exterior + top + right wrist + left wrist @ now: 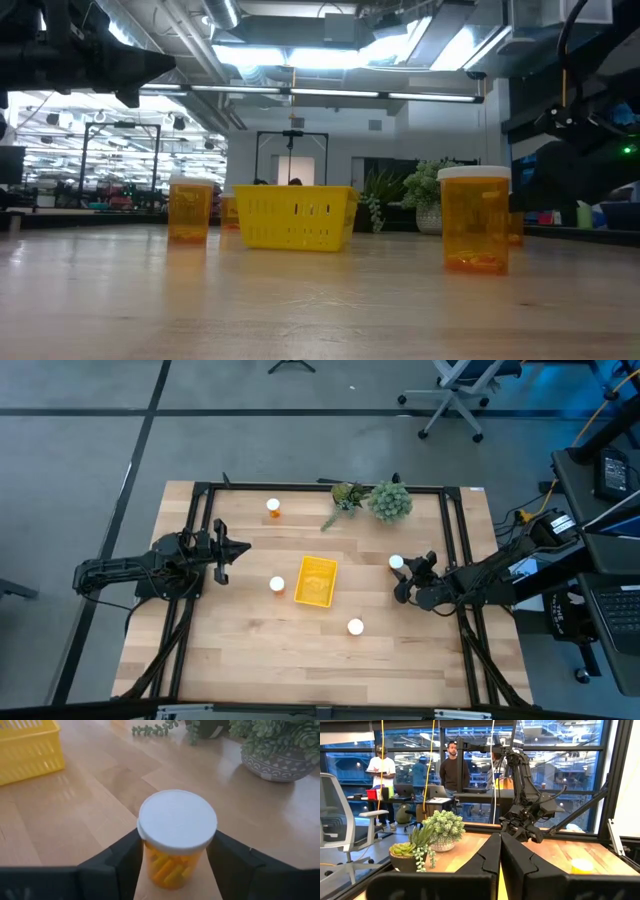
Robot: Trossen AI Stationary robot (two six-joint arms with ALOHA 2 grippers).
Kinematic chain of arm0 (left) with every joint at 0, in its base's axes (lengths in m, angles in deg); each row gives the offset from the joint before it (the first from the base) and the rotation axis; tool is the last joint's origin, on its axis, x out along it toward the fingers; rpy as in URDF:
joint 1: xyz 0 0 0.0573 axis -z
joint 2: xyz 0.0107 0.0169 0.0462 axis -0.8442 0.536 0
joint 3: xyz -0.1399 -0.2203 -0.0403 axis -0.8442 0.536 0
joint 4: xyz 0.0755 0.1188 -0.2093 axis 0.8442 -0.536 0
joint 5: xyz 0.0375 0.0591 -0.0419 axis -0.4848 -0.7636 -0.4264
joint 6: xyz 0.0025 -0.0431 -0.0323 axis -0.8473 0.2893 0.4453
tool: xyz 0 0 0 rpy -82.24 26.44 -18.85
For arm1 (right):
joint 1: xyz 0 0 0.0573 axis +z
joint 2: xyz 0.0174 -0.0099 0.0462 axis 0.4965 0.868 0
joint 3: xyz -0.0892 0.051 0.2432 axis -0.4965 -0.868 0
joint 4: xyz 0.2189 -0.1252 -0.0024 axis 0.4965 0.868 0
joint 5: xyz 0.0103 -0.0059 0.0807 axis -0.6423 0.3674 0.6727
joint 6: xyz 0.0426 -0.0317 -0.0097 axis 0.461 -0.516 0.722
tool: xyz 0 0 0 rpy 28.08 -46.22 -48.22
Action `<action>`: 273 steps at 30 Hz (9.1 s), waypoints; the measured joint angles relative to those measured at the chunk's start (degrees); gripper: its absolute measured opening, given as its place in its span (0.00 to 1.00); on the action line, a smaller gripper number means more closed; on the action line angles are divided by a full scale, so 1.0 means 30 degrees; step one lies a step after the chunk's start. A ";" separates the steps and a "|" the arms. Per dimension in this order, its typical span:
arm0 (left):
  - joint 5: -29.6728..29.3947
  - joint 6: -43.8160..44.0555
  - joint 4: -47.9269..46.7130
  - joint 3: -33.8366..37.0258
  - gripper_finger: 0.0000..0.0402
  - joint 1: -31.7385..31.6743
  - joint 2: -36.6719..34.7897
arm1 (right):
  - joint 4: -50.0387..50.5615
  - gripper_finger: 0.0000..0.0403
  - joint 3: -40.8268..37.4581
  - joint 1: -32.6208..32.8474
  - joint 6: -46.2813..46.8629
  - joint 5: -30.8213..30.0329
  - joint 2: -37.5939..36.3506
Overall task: Pick and place pill bottles into a basket
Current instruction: Put the orange pill bottle into the yellow bin
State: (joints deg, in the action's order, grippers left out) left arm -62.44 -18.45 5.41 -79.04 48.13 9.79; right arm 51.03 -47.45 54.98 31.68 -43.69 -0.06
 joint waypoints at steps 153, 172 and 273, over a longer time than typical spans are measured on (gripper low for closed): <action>0.0000 0.0011 0.0009 0.0000 0.02 0.0007 0.0000 | 0.7033 0.49 1.1504 -0.2339 -1.0621 0.8704 -0.4146; 0.3985 -0.0128 -0.2132 0.0000 0.03 0.0007 0.0214 | 0.5290 0.49 1.1493 -0.2361 -1.2044 1.1322 -0.3355; 0.5442 -0.0340 -0.1001 0.0000 0.03 0.1282 0.1677 | -0.6274 0.49 1.3376 -0.7847 -1.3070 1.4600 1.2141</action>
State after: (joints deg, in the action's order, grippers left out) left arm -46.11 -19.47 2.41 -79.04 51.98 14.82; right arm 32.21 -7.32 31.44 -7.53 0.11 36.37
